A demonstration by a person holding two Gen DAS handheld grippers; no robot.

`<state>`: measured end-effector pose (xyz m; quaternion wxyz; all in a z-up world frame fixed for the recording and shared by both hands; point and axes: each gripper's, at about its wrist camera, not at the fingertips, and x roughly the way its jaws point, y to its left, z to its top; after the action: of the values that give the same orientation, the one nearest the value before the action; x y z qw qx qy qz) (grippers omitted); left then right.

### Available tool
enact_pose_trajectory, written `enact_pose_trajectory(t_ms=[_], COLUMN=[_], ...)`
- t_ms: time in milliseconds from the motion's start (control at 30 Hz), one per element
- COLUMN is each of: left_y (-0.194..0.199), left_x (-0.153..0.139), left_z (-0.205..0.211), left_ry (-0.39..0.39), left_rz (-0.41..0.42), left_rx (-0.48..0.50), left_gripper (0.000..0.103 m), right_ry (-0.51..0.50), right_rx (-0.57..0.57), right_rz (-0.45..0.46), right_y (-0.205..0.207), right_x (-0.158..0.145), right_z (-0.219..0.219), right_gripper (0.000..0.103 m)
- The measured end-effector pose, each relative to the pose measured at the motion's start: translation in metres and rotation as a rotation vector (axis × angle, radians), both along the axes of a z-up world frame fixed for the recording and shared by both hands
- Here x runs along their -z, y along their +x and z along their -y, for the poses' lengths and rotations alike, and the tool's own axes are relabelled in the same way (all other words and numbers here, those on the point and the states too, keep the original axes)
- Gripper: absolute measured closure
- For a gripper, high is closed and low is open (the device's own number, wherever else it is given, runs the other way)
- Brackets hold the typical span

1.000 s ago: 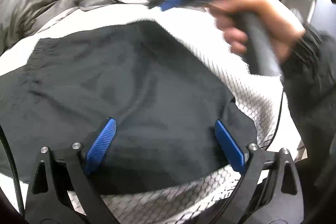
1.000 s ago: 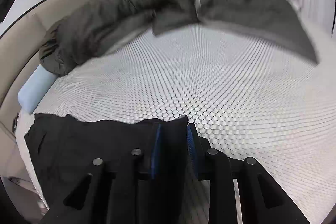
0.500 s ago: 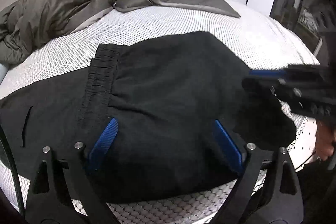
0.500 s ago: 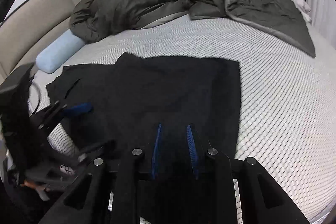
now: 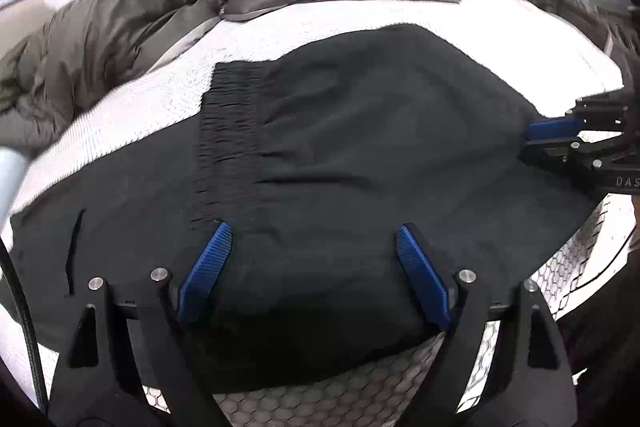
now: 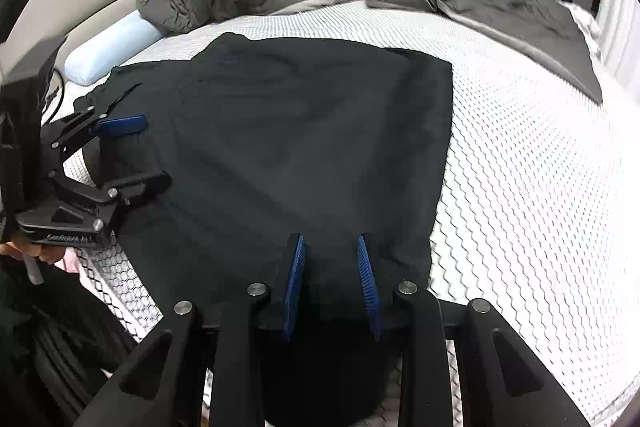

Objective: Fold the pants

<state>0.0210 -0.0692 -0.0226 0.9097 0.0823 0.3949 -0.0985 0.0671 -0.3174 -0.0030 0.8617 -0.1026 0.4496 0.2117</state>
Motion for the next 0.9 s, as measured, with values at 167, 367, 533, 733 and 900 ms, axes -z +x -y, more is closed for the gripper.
enact_pose_trajectory(t_ms=[167,367,533,733,900], left_y=[-0.005,0.035,0.053,0.059,0.044], left_x=[-0.025,-0.029,0.001,0.006,-0.024], left_z=[-0.028,-0.02,-0.005,-0.035,-0.036], left_ry=[-0.099,-0.143,0.024,-0.094,-0.136], left_rz=[0.077,0.028,-0.051,-0.089,-0.031], left_rx=[-0.053,0.0,-0.007,-0.07,-0.071], left_gripper=[0.02,0.02,0.024,0.018,0.027], right_ry=[0.1,0.096,-0.026,-0.049,0.031], right_rx=[-0.035,-0.056,-0.086,0.108,0.097], right_rz=[0.027,0.01,-0.001,0.056,0.065], right_y=[0.005,0.042,0.053,0.062,0.063], right_x=[-0.022,-0.008,0.017,0.02,0.007], right_z=[-0.022,-0.07,-0.082,-0.017,-0.008], right_gripper=[0.073,0.068,0.068,0.067,0.066])
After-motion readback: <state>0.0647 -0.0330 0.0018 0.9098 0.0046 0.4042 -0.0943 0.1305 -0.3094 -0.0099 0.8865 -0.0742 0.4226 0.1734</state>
